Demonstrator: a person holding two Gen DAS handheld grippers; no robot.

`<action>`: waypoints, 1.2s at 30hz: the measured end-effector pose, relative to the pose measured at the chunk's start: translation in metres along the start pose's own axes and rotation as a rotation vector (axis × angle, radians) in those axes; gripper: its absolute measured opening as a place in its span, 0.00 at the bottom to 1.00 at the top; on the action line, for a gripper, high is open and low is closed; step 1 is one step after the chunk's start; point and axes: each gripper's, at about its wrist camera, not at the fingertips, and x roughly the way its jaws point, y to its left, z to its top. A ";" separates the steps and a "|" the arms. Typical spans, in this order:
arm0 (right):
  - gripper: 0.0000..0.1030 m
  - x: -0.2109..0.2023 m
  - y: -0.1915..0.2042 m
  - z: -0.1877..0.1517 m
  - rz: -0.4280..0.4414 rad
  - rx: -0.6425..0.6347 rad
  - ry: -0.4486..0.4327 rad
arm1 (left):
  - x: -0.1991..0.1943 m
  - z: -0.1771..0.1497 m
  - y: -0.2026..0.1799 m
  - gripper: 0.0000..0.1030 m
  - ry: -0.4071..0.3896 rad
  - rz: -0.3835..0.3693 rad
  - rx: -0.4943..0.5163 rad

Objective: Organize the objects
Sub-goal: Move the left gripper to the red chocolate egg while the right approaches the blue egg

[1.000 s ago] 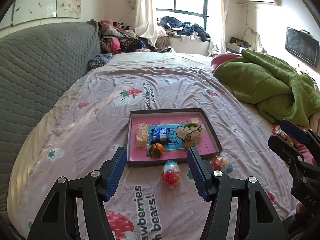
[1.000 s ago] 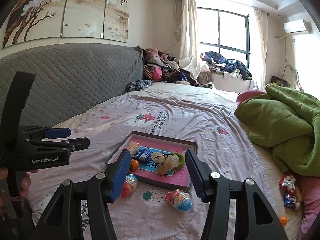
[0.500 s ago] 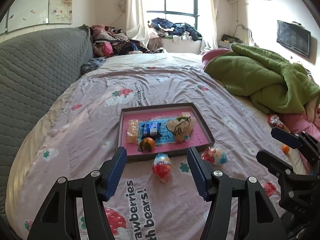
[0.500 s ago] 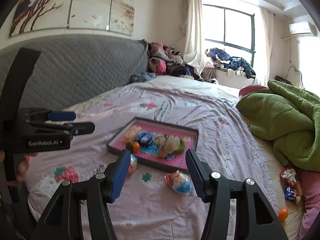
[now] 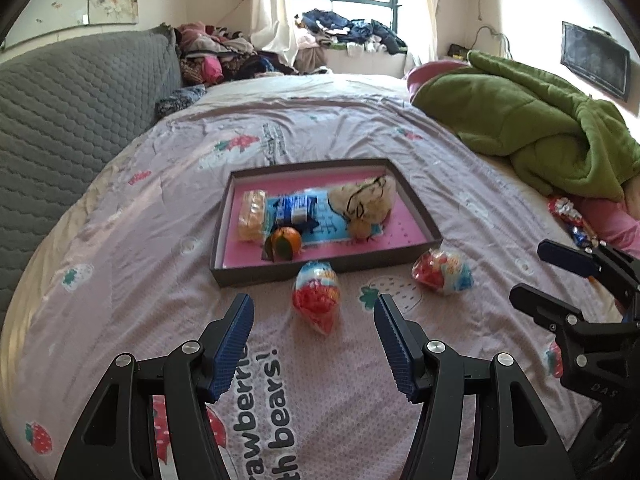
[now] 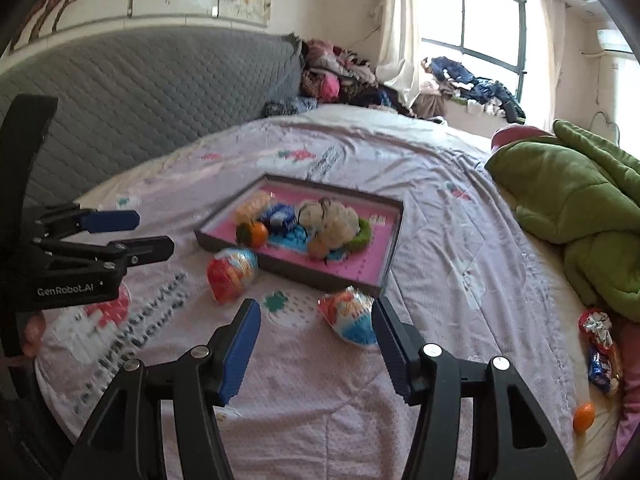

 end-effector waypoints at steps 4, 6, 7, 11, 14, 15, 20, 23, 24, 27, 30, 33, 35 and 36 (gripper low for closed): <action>0.55 0.018 -0.004 -0.002 -0.008 -0.026 0.039 | 0.017 -0.003 0.002 0.62 0.026 -0.007 -0.010; 0.56 0.026 -0.007 -0.001 -0.001 -0.029 0.052 | 0.025 -0.004 0.004 0.62 0.038 -0.005 -0.017; 0.55 0.031 -0.010 -0.002 0.003 -0.025 0.061 | 0.029 -0.005 0.004 0.62 0.046 -0.007 -0.018; 0.55 0.050 -0.020 -0.005 0.039 -0.005 0.104 | 0.045 -0.008 0.007 0.62 0.085 -0.028 -0.024; 0.55 0.066 -0.023 -0.009 0.017 -0.027 0.139 | 0.056 -0.009 0.008 0.62 0.112 -0.038 -0.025; 0.55 0.069 -0.023 -0.009 0.018 -0.028 0.146 | 0.060 -0.009 0.007 0.62 0.120 -0.039 -0.022; 0.55 0.086 -0.034 -0.010 0.045 0.001 0.166 | 0.078 -0.008 0.006 0.62 0.149 -0.044 -0.018; 0.55 0.094 -0.039 -0.012 0.056 -0.002 0.176 | 0.087 -0.006 0.008 0.62 0.156 -0.036 -0.023; 0.55 0.097 -0.039 -0.012 0.054 -0.010 0.180 | 0.090 -0.006 0.009 0.62 0.161 -0.033 -0.027; 0.55 0.106 -0.039 -0.012 0.081 -0.027 0.196 | 0.102 -0.005 0.013 0.62 0.179 -0.027 -0.038; 0.56 0.114 -0.038 -0.012 0.094 -0.046 0.201 | 0.109 -0.004 0.013 0.62 0.188 -0.025 -0.036; 0.56 0.121 -0.039 -0.010 0.074 -0.074 0.204 | 0.115 -0.001 0.012 0.62 0.192 -0.026 -0.032; 0.56 0.127 -0.041 -0.009 0.068 -0.077 0.215 | 0.118 0.000 0.013 0.62 0.191 -0.027 -0.034; 0.56 0.130 -0.042 -0.009 0.066 -0.081 0.218 | 0.121 0.001 0.013 0.62 0.193 -0.024 -0.034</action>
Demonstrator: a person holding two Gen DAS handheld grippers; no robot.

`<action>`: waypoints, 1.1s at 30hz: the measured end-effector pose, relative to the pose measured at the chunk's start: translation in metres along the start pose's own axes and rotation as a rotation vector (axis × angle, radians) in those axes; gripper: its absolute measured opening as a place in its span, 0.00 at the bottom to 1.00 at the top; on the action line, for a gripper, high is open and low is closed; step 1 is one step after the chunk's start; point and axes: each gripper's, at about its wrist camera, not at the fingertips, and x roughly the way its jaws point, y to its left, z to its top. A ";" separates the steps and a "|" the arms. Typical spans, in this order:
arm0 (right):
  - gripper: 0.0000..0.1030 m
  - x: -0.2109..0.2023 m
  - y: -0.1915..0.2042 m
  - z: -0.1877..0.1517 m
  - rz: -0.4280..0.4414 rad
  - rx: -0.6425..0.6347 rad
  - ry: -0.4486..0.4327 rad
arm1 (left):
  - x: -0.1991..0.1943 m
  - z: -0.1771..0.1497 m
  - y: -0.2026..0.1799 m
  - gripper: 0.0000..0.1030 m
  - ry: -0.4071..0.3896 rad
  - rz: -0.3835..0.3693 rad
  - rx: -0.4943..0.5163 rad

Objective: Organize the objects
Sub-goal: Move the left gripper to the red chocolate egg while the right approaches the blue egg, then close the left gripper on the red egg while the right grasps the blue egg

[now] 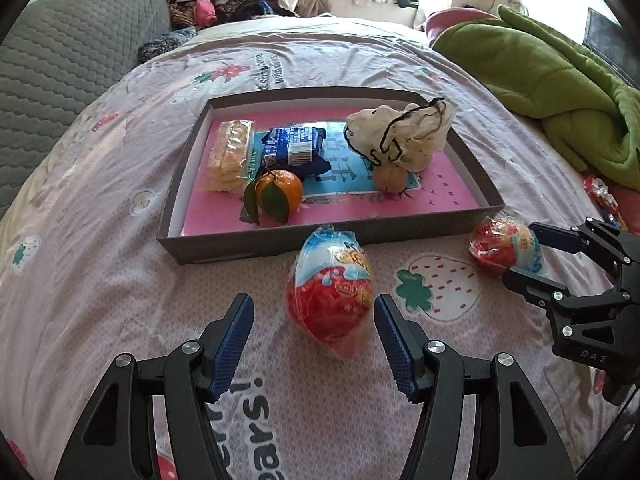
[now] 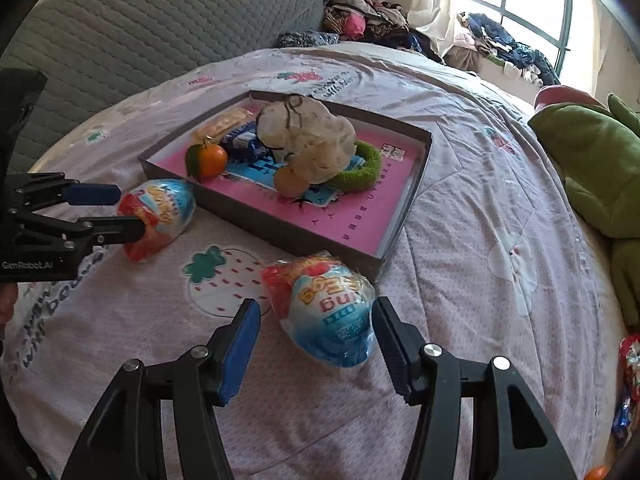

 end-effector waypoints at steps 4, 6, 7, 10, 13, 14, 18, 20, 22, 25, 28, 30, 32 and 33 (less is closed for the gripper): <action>0.56 0.008 -0.001 0.003 -0.021 -0.024 0.003 | 0.008 0.005 0.001 0.63 0.012 -0.013 -0.009; 0.56 0.009 0.001 0.005 -0.022 -0.037 -0.003 | 0.012 0.007 -0.002 0.63 0.016 0.005 -0.001; 0.56 0.009 0.001 0.006 -0.019 -0.041 -0.009 | 0.014 0.008 -0.003 0.63 0.020 0.003 -0.002; 0.56 0.012 0.001 0.008 -0.015 -0.046 -0.012 | 0.018 0.010 -0.007 0.63 0.026 0.012 -0.004; 0.56 0.015 0.003 0.010 -0.019 -0.052 -0.015 | 0.023 0.013 -0.007 0.63 0.031 0.005 -0.016; 0.56 0.015 0.003 0.011 -0.022 -0.054 -0.017 | 0.025 0.013 -0.007 0.63 0.035 0.006 -0.018; 0.56 0.018 0.005 0.013 -0.019 -0.053 -0.014 | 0.031 0.014 -0.004 0.63 0.040 0.001 -0.034; 0.56 0.020 0.005 0.013 -0.017 -0.047 -0.010 | 0.035 0.014 -0.002 0.63 0.047 -0.005 -0.043; 0.56 0.022 0.006 0.013 -0.023 -0.045 -0.005 | 0.038 0.014 0.001 0.63 0.049 -0.006 -0.056; 0.56 0.022 0.004 0.013 -0.014 -0.022 -0.004 | 0.041 0.012 0.005 0.62 0.045 -0.021 -0.070; 0.56 0.022 0.002 0.013 -0.003 -0.004 -0.002 | 0.042 0.012 0.006 0.58 0.045 -0.031 -0.070; 0.55 0.021 0.002 0.013 -0.002 -0.001 0.000 | 0.042 0.012 0.006 0.51 0.038 -0.035 -0.072; 0.55 0.021 0.001 0.013 0.002 0.007 0.004 | 0.041 0.012 0.005 0.51 0.033 -0.030 -0.064; 0.55 0.020 0.000 0.013 0.005 0.015 0.005 | 0.041 0.012 0.005 0.51 0.033 -0.030 -0.059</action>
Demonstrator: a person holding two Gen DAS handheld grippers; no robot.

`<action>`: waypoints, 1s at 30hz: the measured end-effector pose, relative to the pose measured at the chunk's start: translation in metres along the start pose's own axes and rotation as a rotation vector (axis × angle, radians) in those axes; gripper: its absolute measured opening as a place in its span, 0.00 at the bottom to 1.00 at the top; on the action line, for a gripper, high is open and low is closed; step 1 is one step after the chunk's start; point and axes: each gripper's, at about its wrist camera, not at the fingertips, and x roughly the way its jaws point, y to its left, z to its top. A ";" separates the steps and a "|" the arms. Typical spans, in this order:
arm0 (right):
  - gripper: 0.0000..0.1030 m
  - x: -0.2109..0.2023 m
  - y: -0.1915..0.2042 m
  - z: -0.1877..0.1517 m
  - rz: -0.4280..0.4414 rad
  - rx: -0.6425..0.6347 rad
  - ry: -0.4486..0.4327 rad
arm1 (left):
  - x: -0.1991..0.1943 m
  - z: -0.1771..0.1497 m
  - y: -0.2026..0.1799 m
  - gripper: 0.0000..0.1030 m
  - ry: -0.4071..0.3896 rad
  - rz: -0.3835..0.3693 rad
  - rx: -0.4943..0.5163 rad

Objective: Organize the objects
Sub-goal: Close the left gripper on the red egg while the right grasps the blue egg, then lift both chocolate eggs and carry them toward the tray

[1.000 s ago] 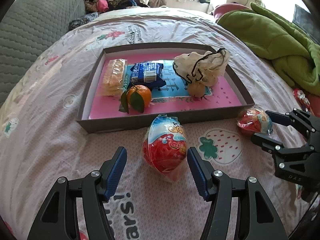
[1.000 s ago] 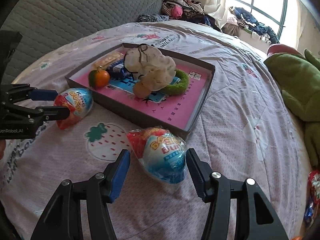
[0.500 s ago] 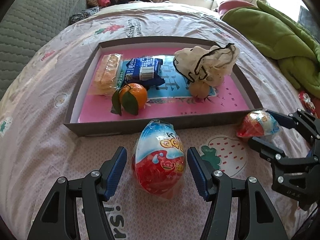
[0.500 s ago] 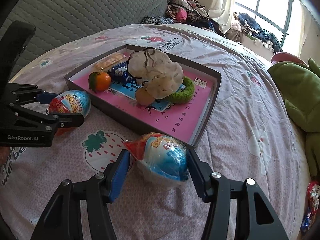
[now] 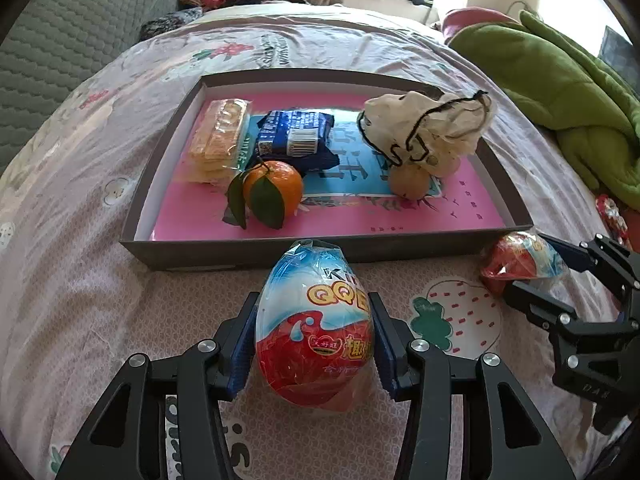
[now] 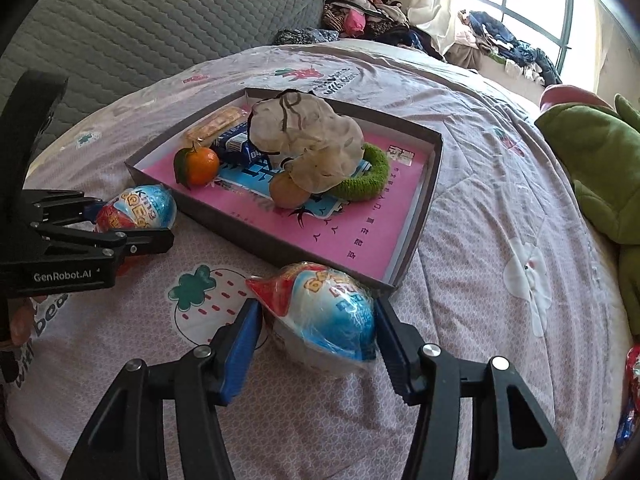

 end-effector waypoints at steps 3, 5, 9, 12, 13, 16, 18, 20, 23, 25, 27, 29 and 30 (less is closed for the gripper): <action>0.54 -0.002 -0.004 0.001 0.019 0.037 0.002 | -0.004 -0.002 0.000 0.50 -0.009 -0.001 0.004; 0.54 -0.003 -0.007 0.001 0.033 0.058 0.003 | -0.008 -0.003 -0.001 0.50 -0.020 0.001 0.014; 0.54 -0.006 -0.010 0.000 0.043 0.083 -0.001 | -0.017 -0.003 -0.004 0.50 -0.038 0.013 0.043; 0.54 -0.011 -0.009 0.002 0.048 0.089 -0.014 | -0.023 -0.001 -0.002 0.50 -0.048 0.017 0.042; 0.54 -0.013 -0.009 0.003 0.051 0.089 -0.020 | -0.026 -0.001 -0.002 0.50 -0.054 0.017 0.039; 0.54 -0.021 -0.007 0.007 0.061 0.089 -0.044 | -0.036 0.001 -0.001 0.50 -0.073 0.024 0.037; 0.54 -0.027 -0.005 0.010 0.067 0.091 -0.062 | -0.044 0.002 -0.002 0.50 -0.090 0.028 0.039; 0.54 -0.036 -0.001 0.014 0.080 0.093 -0.084 | -0.051 0.002 -0.002 0.50 -0.102 0.031 0.042; 0.54 -0.047 0.006 0.019 0.086 0.085 -0.115 | -0.063 0.001 -0.002 0.50 -0.124 0.040 0.049; 0.54 -0.058 0.012 0.023 0.098 0.079 -0.142 | -0.070 0.002 -0.002 0.50 -0.138 0.046 0.050; 0.54 -0.067 0.017 0.027 0.107 0.079 -0.165 | -0.081 0.002 0.000 0.50 -0.159 0.055 0.054; 0.54 -0.078 0.021 0.030 0.108 0.082 -0.193 | -0.090 0.002 0.002 0.50 -0.175 0.064 0.058; 0.54 -0.083 0.023 0.032 0.111 0.084 -0.207 | -0.094 0.002 0.003 0.50 -0.183 0.070 0.058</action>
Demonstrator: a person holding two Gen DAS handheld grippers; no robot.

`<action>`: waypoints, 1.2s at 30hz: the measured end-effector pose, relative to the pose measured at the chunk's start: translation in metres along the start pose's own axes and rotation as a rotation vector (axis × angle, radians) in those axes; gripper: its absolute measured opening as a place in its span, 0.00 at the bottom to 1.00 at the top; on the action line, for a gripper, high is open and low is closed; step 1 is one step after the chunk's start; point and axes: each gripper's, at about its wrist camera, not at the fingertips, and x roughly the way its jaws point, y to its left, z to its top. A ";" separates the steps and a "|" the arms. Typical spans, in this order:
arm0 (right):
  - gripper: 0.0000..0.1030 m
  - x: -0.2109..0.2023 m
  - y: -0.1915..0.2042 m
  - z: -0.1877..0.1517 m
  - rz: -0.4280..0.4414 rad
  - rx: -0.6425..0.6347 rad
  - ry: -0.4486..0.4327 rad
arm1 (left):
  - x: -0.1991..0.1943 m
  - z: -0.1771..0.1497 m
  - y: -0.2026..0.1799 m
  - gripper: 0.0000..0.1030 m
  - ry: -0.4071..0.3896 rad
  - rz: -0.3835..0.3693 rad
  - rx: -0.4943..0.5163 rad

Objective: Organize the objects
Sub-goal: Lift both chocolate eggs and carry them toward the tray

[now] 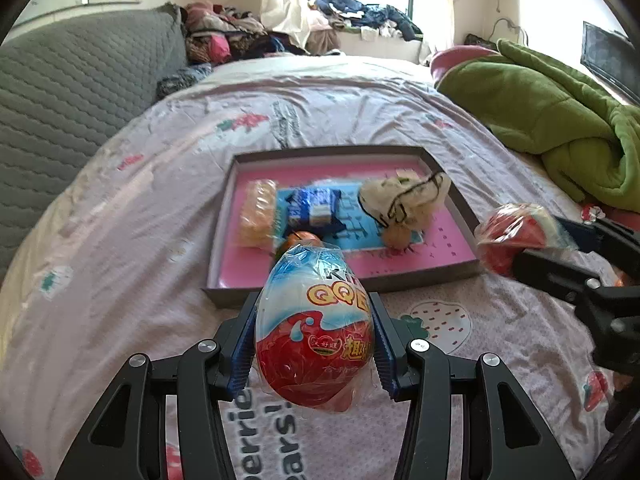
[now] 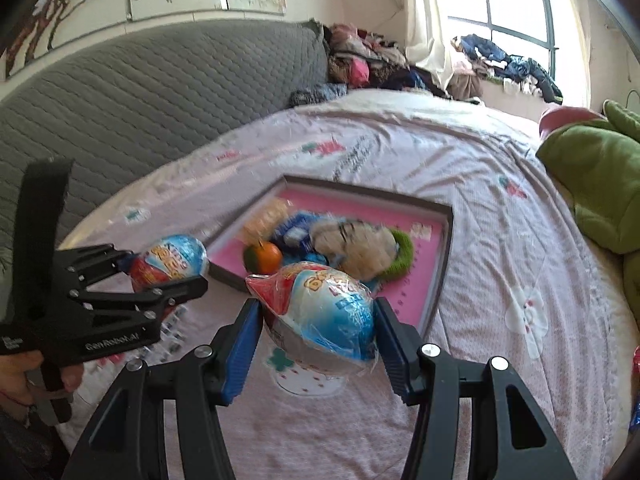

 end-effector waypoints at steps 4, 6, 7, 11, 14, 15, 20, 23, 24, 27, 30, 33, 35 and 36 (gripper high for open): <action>0.54 -0.018 0.012 0.011 0.010 -0.006 -0.056 | -0.019 0.004 0.007 0.50 -0.033 0.012 -0.008; 0.54 -0.027 0.018 0.016 0.014 -0.007 -0.082 | -0.029 0.007 0.009 0.50 -0.055 0.016 -0.011; 0.54 -0.030 0.020 0.017 0.016 -0.007 -0.091 | -0.033 0.008 0.010 0.50 -0.064 0.018 -0.012; 0.54 -0.046 0.027 0.024 0.015 -0.004 -0.134 | -0.053 0.012 0.008 0.50 -0.099 0.024 0.000; 0.54 -0.058 0.032 0.029 0.016 -0.001 -0.167 | -0.066 0.016 0.007 0.50 -0.126 0.028 0.005; 0.54 -0.063 0.033 0.031 0.019 0.002 -0.182 | -0.070 0.017 0.007 0.50 -0.132 0.027 0.004; 0.54 -0.080 0.039 0.035 0.013 0.000 -0.227 | -0.086 0.022 0.005 0.50 -0.159 0.028 0.008; 0.54 -0.088 0.040 0.037 0.007 0.002 -0.251 | -0.093 0.026 0.006 0.50 -0.174 0.037 0.008; 0.54 -0.090 0.041 0.038 0.008 0.001 -0.261 | -0.096 0.028 0.007 0.50 -0.179 0.042 0.007; 0.54 -0.099 0.041 0.040 -0.005 -0.003 -0.291 | -0.101 0.035 0.010 0.50 -0.189 0.049 0.004; 0.54 -0.106 0.039 0.044 -0.001 0.010 -0.316 | -0.105 0.043 0.014 0.50 -0.205 0.068 -0.003; 0.54 -0.110 0.036 0.047 -0.008 0.015 -0.340 | -0.108 0.051 0.019 0.50 -0.223 0.073 -0.016; 0.54 -0.112 0.036 0.050 -0.013 0.016 -0.355 | -0.106 0.056 0.022 0.50 -0.231 0.082 -0.018; 0.54 -0.112 0.036 0.051 -0.013 0.013 -0.360 | -0.105 0.058 0.023 0.50 -0.235 0.085 -0.020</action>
